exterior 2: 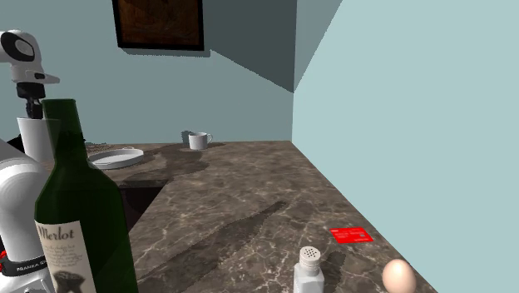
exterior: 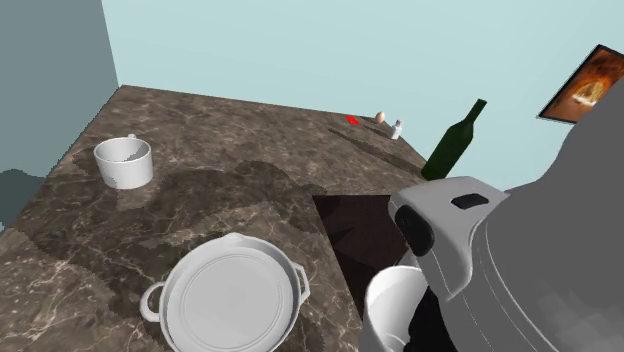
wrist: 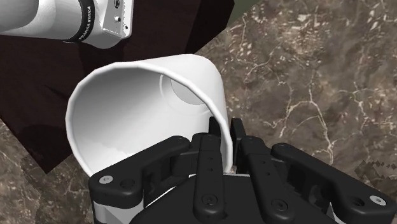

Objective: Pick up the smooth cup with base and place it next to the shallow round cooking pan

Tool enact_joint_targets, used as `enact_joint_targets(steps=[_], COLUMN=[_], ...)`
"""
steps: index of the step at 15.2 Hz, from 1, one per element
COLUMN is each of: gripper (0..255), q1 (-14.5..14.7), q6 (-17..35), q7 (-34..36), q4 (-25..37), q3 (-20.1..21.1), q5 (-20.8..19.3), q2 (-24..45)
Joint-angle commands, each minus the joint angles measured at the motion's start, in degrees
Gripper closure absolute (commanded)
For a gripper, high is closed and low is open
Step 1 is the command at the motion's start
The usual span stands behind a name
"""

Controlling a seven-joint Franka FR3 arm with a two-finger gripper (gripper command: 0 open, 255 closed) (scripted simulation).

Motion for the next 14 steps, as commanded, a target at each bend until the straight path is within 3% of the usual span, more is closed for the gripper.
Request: enact_joint_targets(steps=[1, 9, 14], gripper=[255, 255, 255], q1=[0.16, 0.65, 0.66], q6=[1.4, 6.94, 7.39], q7=[-0.22, -0.91, -0.96], q4=[-1.61, -7.67, -8.12], q3=[0.37, 2.35, 2.54], q5=[0.37, 1.95, 2.08], q2=[-0.34, -1.32, -1.36])
